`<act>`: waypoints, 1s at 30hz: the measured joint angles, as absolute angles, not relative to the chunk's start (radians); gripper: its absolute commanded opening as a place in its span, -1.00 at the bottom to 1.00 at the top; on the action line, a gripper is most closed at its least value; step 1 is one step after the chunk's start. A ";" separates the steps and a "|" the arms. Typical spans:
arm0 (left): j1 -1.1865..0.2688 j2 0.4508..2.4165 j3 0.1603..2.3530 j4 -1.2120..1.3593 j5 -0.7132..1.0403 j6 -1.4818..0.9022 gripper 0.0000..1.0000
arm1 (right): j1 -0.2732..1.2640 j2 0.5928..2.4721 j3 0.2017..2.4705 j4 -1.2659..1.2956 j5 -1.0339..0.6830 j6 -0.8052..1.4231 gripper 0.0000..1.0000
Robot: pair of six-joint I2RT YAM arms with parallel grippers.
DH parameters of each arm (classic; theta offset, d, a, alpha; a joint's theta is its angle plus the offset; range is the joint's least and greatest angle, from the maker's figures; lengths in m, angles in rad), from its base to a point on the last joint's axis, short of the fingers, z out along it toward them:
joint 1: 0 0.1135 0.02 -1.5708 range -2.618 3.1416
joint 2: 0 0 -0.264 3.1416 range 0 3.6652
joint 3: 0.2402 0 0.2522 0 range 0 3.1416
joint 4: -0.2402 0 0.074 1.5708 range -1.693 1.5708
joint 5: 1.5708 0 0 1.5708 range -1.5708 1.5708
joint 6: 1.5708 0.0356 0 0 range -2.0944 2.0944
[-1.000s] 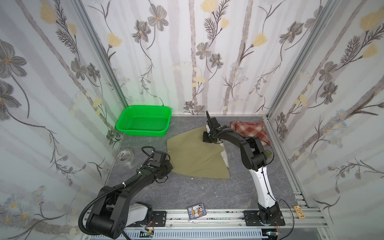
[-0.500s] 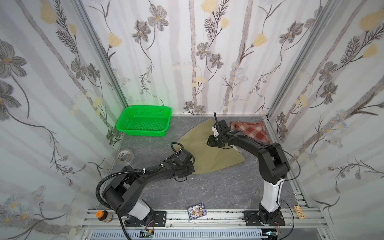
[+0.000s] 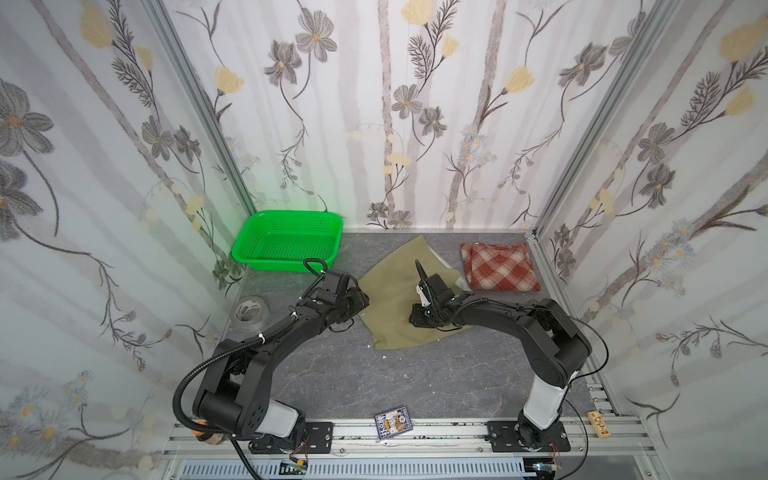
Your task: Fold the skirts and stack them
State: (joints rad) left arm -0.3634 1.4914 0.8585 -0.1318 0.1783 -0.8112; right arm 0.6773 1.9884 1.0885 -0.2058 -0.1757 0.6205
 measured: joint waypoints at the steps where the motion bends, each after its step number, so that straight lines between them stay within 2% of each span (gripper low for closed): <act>1: -0.349 1.522 0.876 -0.136 0.176 -0.806 0.13 | 0.681 1.993 1.096 -0.207 -0.176 0.620 -0.39; 7: -0.313 1.719 0.999 -0.132 0.088 -0.728 -0.10 | 0.693 2.020 1.134 -0.200 -0.177 0.620 -0.40; 9: -0.308 1.776 1.037 -0.130 0.075 -0.704 -0.02 | 0.694 2.023 1.139 -0.207 -0.176 0.620 -0.40; 12: -0.301 1.798 1.045 -0.131 0.059 -0.690 0.27 | 0.699 2.023 1.140 -0.217 -0.176 0.620 -0.41; 17: -0.288 1.802 1.023 -0.124 0.035 -0.683 0.30 | 0.704 2.020 1.139 -0.222 -0.177 0.620 -0.42; 19: -0.276 1.812 1.016 -0.115 0.030 -0.684 0.23 | 0.706 2.017 1.139 -0.222 -0.177 0.620 -0.44; 21: -0.265 1.819 1.015 -0.094 0.030 -0.687 0.04 | 0.709 2.007 1.134 -0.223 -0.176 0.620 -0.44; 30: -0.256 1.868 1.042 -0.041 0.032 -0.698 -0.51 | 0.789 1.890 1.099 -0.249 -0.120 0.608 -0.36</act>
State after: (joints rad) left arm -0.2562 1.8679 1.0424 -0.0406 0.0322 -0.6975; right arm 0.7891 1.8900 1.0992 -0.2485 -0.1200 0.6079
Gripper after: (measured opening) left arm 0.298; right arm 0.320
